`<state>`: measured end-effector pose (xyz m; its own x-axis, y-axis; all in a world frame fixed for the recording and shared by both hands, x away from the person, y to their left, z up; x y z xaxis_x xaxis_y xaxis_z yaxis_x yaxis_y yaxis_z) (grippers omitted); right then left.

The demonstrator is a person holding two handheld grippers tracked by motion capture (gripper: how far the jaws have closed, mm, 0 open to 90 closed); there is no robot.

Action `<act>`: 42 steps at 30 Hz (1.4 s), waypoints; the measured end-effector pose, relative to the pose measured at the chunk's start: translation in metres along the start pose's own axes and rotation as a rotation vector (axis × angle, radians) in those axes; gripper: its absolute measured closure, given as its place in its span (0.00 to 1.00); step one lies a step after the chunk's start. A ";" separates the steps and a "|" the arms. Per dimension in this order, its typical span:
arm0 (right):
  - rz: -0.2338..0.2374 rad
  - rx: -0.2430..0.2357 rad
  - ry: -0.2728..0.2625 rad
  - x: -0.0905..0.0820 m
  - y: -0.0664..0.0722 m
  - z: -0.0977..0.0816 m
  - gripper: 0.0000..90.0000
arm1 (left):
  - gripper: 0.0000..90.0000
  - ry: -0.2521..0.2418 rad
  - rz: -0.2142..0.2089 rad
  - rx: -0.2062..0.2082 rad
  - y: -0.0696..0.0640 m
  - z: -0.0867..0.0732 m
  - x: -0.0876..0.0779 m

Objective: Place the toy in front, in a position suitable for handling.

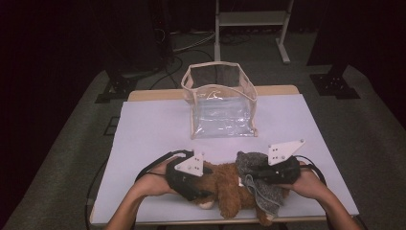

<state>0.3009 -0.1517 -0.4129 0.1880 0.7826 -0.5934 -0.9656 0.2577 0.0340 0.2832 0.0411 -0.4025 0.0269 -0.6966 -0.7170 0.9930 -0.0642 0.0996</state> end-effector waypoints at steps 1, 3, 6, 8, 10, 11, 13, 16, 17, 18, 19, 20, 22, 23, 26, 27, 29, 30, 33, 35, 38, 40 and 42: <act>0.001 -0.004 0.002 0.000 0.000 0.000 0.89 | 0.40 0.002 -0.007 0.004 0.000 0.002 0.002; 0.001 -0.006 0.004 0.001 0.001 0.001 0.89 | 0.40 0.011 -0.025 0.011 0.001 0.006 0.007; 0.001 -0.008 0.004 0.001 0.001 0.001 0.89 | 0.40 0.031 -0.022 -0.005 0.012 0.004 0.011; 0.004 -0.010 0.003 0.000 0.002 0.000 0.89 | 0.40 0.024 -0.016 -0.033 0.019 0.002 0.010; 0.008 -0.013 0.002 0.000 0.004 -0.001 0.89 | 0.40 0.031 -0.020 -0.059 0.024 -0.002 0.008; 0.008 -0.012 0.003 0.000 0.004 -0.001 0.89 | 0.39 0.032 -0.031 -0.072 0.025 -0.003 0.008; 0.010 -0.016 0.005 0.001 0.005 -0.001 0.89 | 0.38 0.033 -0.038 -0.086 0.028 -0.004 0.009; 0.011 -0.021 0.010 0.002 0.008 -0.001 0.89 | 0.33 0.047 -0.053 -0.102 0.030 -0.004 0.013; 0.013 -0.022 0.010 0.002 0.009 -0.001 0.89 | 0.31 0.054 -0.060 -0.108 0.030 -0.005 0.015; 0.016 -0.024 0.011 0.002 0.011 -0.002 0.89 | 0.29 0.067 -0.075 -0.119 0.030 -0.006 0.019; 0.021 -0.028 0.012 0.002 0.013 -0.002 0.89 | 0.27 0.075 -0.083 -0.119 0.030 -0.006 0.022; 0.021 -0.031 0.013 0.002 0.014 -0.002 0.89 | 0.27 0.085 -0.098 -0.120 0.030 -0.007 0.026; 0.022 -0.037 0.014 0.002 0.016 -0.002 0.89 | 0.25 0.108 -0.109 -0.123 0.029 -0.009 0.034; 0.023 -0.039 0.014 0.002 0.016 -0.002 0.89 | 0.24 0.120 -0.110 -0.122 0.029 -0.009 0.037; 0.020 -0.041 0.012 0.002 0.016 -0.002 0.89 | 0.26 0.154 -0.107 -0.108 0.029 -0.008 0.042; 0.017 -0.042 0.012 0.002 0.015 -0.002 0.89 | 0.31 0.167 -0.100 -0.093 0.029 -0.006 0.042; 0.007 -0.039 0.004 0.001 0.013 -0.002 0.89 | 0.46 0.162 -0.090 -0.067 0.029 -0.004 0.040; 0.006 -0.037 -0.002 0.000 0.012 -0.001 0.89 | 0.50 0.152 -0.084 -0.061 0.030 -0.003 0.039; -0.020 -0.020 -0.018 -0.003 0.004 0.000 0.89 | 0.59 0.099 -0.042 -0.073 0.036 -0.002 0.034; -0.025 -0.007 -0.027 -0.006 -0.001 0.002 0.88 | 0.62 0.081 -0.021 -0.070 0.038 -0.001 0.032; -0.030 0.003 -0.023 -0.007 -0.009 0.006 0.88 | 0.65 0.065 0.004 -0.064 0.042 0.002 0.028; -0.035 0.006 -0.026 -0.009 -0.014 0.008 0.88 | 0.66 0.061 0.026 -0.060 0.048 0.003 0.026; -0.051 0.004 -0.021 -0.009 -0.020 0.012 0.88 | 0.66 0.062 0.051 -0.049 0.053 0.003 0.024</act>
<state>0.3203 -0.1571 -0.3981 0.2407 0.7801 -0.5775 -0.9539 0.2999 0.0075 0.3365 0.0189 -0.4124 0.0837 -0.6520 -0.7536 0.9945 0.0068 0.1045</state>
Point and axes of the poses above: each handheld gripper's, and its own axes: x roughly forward along the jaws, z roughly out of its top, y roughly to its left, the point moved 7 cm from there along x, roughly forward along the jaws, and after that the axes turned 3 degrees about x, right-handed, at the moved point
